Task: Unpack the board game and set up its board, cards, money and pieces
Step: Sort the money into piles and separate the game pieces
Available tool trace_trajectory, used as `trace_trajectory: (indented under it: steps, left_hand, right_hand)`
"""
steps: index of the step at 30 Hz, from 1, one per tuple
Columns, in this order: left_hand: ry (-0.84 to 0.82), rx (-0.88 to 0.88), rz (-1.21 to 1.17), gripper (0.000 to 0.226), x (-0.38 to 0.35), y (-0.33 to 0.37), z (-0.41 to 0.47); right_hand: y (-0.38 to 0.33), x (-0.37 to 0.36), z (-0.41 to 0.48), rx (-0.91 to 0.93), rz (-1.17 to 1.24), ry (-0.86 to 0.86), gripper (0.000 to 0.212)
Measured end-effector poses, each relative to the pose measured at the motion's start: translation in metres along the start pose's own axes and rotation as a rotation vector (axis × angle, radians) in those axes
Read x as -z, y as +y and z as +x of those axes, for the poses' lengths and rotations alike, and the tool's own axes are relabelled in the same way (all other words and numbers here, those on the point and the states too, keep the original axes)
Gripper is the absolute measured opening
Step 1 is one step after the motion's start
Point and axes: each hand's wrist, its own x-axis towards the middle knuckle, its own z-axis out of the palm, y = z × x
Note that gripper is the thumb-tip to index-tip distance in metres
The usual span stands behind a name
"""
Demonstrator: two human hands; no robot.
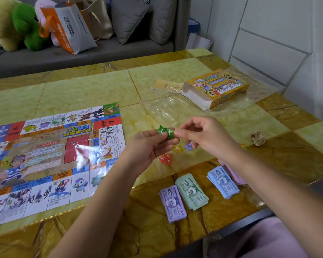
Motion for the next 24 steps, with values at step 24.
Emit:
trace_trajectory:
  steps: [24]
  left_hand:
    - [0.081,-0.079,0.245,0.014,-0.007,-0.012,0.001]
  right_hand:
    - [0.027,0.057,0.002,-0.234,-0.175,0.042,0.012]
